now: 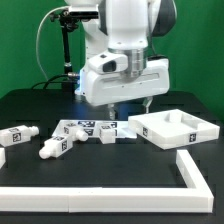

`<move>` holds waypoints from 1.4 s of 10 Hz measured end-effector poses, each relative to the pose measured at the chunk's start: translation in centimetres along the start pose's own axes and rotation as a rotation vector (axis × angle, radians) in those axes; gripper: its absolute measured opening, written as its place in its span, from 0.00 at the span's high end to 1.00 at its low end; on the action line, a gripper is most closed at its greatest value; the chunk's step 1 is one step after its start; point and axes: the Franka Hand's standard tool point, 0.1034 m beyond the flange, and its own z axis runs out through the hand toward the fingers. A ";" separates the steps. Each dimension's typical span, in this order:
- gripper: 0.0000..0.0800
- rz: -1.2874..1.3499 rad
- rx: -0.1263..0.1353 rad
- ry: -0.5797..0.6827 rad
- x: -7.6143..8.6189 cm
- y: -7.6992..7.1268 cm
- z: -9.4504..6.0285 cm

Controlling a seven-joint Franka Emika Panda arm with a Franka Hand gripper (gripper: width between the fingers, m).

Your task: Assemble one leg

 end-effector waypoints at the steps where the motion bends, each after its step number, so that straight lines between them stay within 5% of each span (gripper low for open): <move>1: 0.19 -0.038 -0.002 0.010 0.4 -0.6 0.0; 5: 0.19 -0.048 0.000 0.015 0.4 -0.7 0.7; 8: 0.19 -0.049 0.005 0.037 1.6 -3.6 2.6; 10: 0.19 -0.049 0.017 0.037 2.3 -3.9 4.1; 14: 0.19 -0.051 0.015 0.049 1.9 -4.0 4.6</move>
Offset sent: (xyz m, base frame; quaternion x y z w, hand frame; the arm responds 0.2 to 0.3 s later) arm 0.0000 0.0000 0.0000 0.0000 0.0000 0.0000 1.0000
